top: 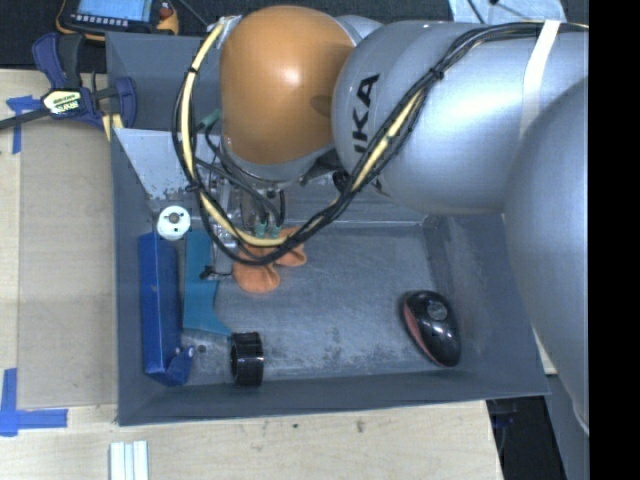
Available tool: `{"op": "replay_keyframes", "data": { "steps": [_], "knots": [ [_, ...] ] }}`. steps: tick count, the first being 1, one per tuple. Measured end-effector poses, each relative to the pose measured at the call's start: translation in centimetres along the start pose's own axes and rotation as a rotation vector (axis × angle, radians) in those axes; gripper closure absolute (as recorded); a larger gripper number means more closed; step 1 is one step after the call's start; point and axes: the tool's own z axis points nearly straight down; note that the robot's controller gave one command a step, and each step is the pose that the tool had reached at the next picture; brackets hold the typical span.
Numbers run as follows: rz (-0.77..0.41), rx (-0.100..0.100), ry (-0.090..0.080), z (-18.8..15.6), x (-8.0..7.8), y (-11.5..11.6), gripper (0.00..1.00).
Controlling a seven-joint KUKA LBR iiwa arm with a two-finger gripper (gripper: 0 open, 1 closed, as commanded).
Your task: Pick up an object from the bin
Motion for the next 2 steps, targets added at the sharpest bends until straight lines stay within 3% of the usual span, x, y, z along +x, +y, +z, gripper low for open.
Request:
{"op": "replay_keyframes", "data": {
  "steps": [1,2],
  "knots": [
    [-0.02,0.0,-0.001,2.2,0.9,-1.4,0.0],
    [0.026,-0.001,0.0,3.0,-0.9,-6.3,0.0]
  ]
}}
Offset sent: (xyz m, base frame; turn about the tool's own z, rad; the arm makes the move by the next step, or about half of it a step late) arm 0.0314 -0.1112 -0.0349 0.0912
